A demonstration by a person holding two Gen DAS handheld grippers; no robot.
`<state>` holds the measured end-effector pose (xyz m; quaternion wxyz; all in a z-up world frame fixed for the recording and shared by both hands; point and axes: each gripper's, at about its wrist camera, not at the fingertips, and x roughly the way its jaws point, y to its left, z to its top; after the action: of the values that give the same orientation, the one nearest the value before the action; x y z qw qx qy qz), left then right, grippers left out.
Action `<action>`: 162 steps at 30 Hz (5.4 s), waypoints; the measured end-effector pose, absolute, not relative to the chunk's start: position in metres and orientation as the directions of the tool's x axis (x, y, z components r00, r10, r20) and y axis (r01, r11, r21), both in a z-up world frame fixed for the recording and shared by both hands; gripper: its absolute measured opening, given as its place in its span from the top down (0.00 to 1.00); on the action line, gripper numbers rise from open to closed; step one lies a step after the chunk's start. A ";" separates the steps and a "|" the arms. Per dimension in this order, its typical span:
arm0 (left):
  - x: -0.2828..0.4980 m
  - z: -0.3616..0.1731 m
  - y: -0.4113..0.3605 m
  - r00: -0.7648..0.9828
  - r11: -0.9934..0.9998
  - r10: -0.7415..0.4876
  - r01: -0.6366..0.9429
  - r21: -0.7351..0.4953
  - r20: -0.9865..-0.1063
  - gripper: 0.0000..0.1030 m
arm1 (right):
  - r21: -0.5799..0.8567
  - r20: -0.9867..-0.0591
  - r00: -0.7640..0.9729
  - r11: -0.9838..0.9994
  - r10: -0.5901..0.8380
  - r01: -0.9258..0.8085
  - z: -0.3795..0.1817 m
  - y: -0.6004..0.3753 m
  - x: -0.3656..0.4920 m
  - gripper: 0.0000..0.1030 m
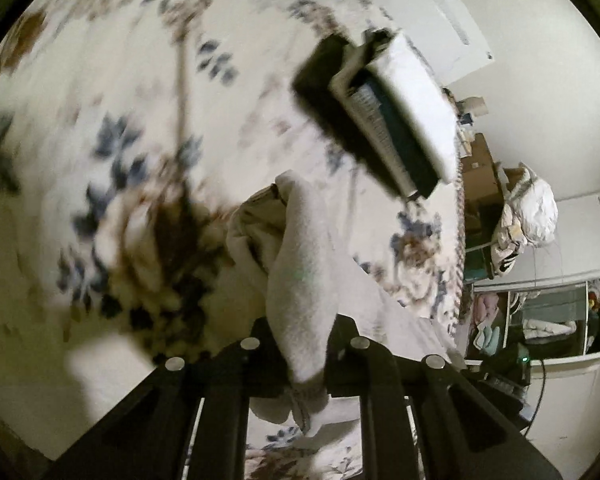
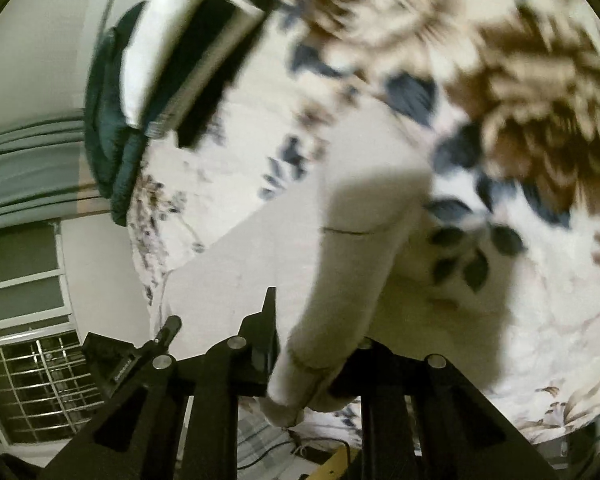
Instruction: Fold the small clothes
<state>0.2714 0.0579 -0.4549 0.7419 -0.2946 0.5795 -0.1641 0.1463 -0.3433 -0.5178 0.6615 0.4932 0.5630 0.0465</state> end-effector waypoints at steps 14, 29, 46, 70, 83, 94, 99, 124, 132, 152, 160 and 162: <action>0.472 -0.341 0.010 0.460 0.771 -0.595 0.093 -0.631 -0.659 0.90 | 0.745 -0.633 0.569 0.613 0.524 0.263 -0.361 -0.374 0.341 0.82; 0.616 -0.411 -0.064 0.428 0.938 -0.342 0.105 -0.330 -0.837 0.81 | 0.625 -0.744 0.494 0.730 0.450 0.277 -0.426 -0.415 0.525 0.79; 0.547 -0.355 -0.105 0.532 0.992 -0.066 0.128 0.003 -0.844 0.00 | -0.146 -0.885 0.360 0.911 -0.294 0.386 -0.367 -0.354 0.467 0.00; 0.351 -0.136 -0.102 0.651 0.987 -0.112 0.159 -0.009 -0.751 0.00 | -0.163 -0.700 0.596 0.901 -0.393 0.402 -0.074 -0.296 0.247 0.00; 0.259 -0.059 -0.087 0.703 0.982 -0.137 0.186 -0.005 -0.698 0.00 | -0.113 -0.616 0.697 0.917 -0.367 0.383 0.040 -0.266 0.126 0.00; 0.223 -0.035 -0.072 0.722 0.984 -0.140 0.175 -0.017 -0.678 0.00 | -0.082 -0.594 0.730 0.928 -0.339 0.364 0.077 -0.250 0.076 0.00; 0.215 -0.032 -0.068 0.728 0.985 -0.134 0.173 -0.010 -0.672 0.00 | -0.078 -0.591 0.736 0.932 -0.330 0.355 0.084 -0.243 0.068 0.00; 0.207 -0.019 -0.056 0.735 0.985 -0.138 0.170 -0.016 -0.664 0.00 | -0.066 -0.594 0.743 0.939 -0.308 0.336 0.089 -0.233 0.056 0.00; 0.204 -0.018 -0.055 0.736 0.986 -0.136 0.168 -0.014 -0.663 0.00 | -0.063 -0.593 0.749 0.944 -0.297 0.325 0.095 -0.233 0.051 0.00; 0.198 -0.013 -0.053 0.741 0.988 -0.127 0.155 -0.016 -0.659 0.00 | -0.061 -0.605 0.747 0.952 -0.275 0.301 0.102 -0.230 0.055 0.00; 0.197 -0.012 -0.053 0.742 0.988 -0.126 0.154 -0.016 -0.658 0.00 | -0.062 -0.602 0.749 0.951 -0.277 0.302 0.103 -0.230 0.054 0.00; 0.197 -0.013 -0.053 0.741 0.988 -0.127 0.153 -0.017 -0.659 0.00 | -0.062 -0.602 0.749 0.951 -0.277 0.302 0.103 -0.230 0.055 0.00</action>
<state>0.1970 -0.0529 -0.0127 0.9329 0.0191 0.3517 -0.0750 0.0545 -0.2297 0.1027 0.9350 0.0198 0.3185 -0.1550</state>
